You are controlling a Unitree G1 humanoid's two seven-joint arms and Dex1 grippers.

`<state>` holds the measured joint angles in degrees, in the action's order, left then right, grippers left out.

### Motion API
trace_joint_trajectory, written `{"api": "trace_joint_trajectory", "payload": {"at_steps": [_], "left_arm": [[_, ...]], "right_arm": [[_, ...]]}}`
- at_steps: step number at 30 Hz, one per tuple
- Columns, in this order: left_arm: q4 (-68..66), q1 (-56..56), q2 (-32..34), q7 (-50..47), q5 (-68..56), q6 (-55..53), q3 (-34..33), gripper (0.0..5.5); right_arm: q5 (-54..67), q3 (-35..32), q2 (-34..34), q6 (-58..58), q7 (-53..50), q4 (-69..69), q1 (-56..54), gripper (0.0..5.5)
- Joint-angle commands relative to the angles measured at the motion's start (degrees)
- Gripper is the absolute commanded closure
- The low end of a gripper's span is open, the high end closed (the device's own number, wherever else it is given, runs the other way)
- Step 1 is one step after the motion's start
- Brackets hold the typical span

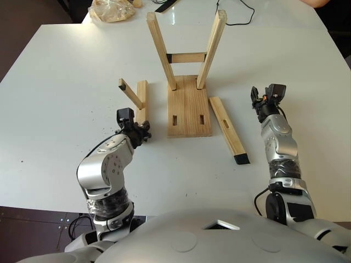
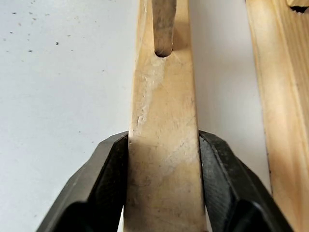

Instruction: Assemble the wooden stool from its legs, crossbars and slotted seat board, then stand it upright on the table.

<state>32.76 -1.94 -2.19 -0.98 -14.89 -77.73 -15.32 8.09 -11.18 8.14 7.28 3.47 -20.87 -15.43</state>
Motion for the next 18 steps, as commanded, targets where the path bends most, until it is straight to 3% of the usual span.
{"api": "trace_joint_trajectory", "payload": {"at_steps": [1, 6, 10, 12, 16, 18], "left_arm": [[-3.89, -1.0, -2.75, 0.4, -1.09, -1.66, -3.34, 3.5], [-13.87, -24.43, -1.47, 0.53, -12.78, 16.53, -21.59, 3.5], [-17.47, -35.57, 2.81, 7.98, -28.97, 22.5, -29.32, 3.5], [-17.1, -37.57, 6.34, 14.73, -37.76, 22.11, -29.45, 3.5], [-14.11, -36.31, 12.54, 28.96, -48.15, 21.61, -24.31, 3.5], [-11.99, -33.51, 15.23, 35.65, -50.05, 20.88, -20.19, 3.5]], "right_arm": [[0.91, -1.7, -0.03, 1.71, -2.59, 2.34, -3.01, 3.04], [-2.12, 2.88, 2.55, 5.07, -1.64, 14.34, -10.81, 3.04], [1.33, 4.2, 2.88, 8.98, 1.24, 22.07, -21.84, 3.04], [6.47, 1.87, 1.92, 12.49, 2.22, 22.81, -27.01, 3.04], [33.76, -7.73, -2.32, 29.54, 7.27, 21.61, -30.89, 3.04], [41.2, -7.29, -1.55, 33.46, 12.49, 24.67, -29.73, 3.04]]}}
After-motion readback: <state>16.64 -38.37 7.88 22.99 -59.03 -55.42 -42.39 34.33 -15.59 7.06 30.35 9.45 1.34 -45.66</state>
